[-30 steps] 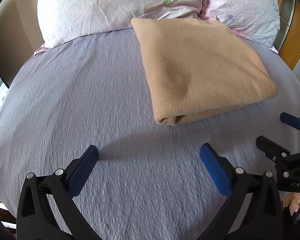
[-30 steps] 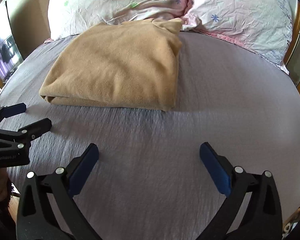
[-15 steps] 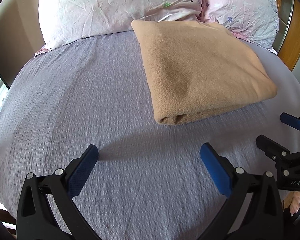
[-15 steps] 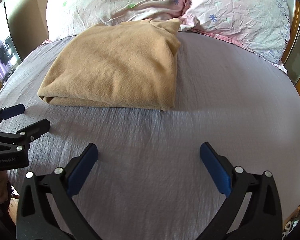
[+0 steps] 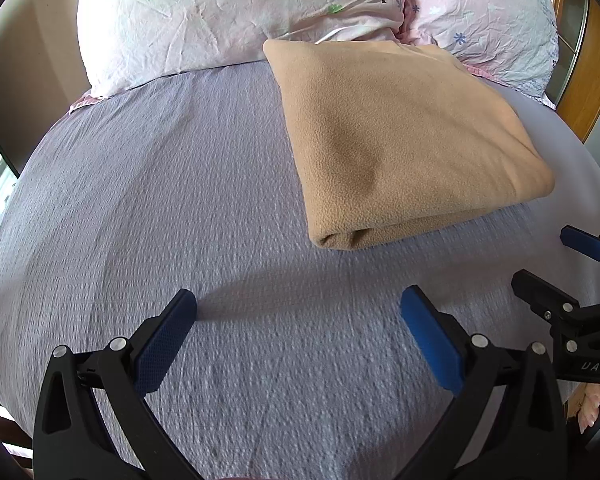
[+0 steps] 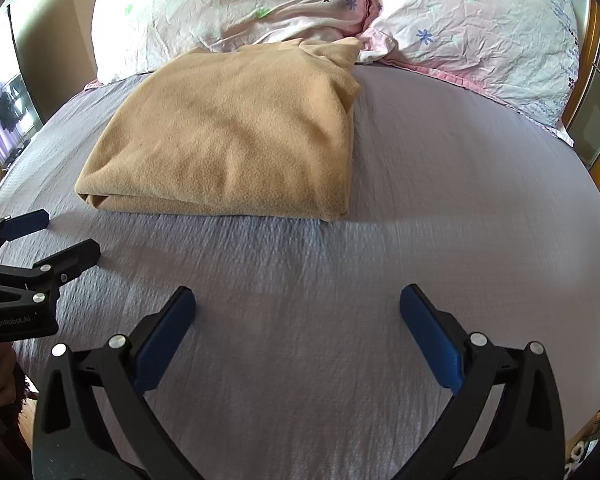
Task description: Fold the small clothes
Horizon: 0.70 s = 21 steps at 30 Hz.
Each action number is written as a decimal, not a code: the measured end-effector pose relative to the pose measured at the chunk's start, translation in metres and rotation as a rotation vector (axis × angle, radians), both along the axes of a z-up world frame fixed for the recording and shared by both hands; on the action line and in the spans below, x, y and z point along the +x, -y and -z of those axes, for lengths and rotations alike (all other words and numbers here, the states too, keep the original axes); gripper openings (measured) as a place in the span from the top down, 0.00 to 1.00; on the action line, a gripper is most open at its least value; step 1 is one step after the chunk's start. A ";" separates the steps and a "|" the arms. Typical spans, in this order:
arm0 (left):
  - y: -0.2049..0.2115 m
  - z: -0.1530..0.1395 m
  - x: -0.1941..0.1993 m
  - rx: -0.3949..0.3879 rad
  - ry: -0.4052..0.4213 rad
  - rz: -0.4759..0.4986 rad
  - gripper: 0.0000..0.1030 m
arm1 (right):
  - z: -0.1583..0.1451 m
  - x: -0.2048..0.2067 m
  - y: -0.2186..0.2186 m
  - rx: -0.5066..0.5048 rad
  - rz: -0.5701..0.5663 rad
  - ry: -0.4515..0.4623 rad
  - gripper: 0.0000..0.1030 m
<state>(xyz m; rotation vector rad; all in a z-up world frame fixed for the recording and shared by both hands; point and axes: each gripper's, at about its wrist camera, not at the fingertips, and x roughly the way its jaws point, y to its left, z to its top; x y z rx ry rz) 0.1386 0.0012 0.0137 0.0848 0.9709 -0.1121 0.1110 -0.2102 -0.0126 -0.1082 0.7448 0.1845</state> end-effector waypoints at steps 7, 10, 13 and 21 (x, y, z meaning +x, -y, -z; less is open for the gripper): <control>0.000 0.000 -0.001 -0.001 0.010 0.002 0.01 | 0.001 -0.001 0.000 0.000 0.000 0.000 0.02; 0.000 0.000 -0.001 -0.001 0.009 0.001 0.01 | 0.001 -0.001 0.000 0.000 0.001 0.000 0.02; 0.000 0.000 -0.001 -0.001 0.010 0.001 0.01 | 0.001 -0.001 0.000 0.001 0.001 0.001 0.02; 0.000 0.000 -0.001 -0.001 0.009 0.001 0.01 | -0.001 0.000 0.000 0.002 0.003 0.004 0.02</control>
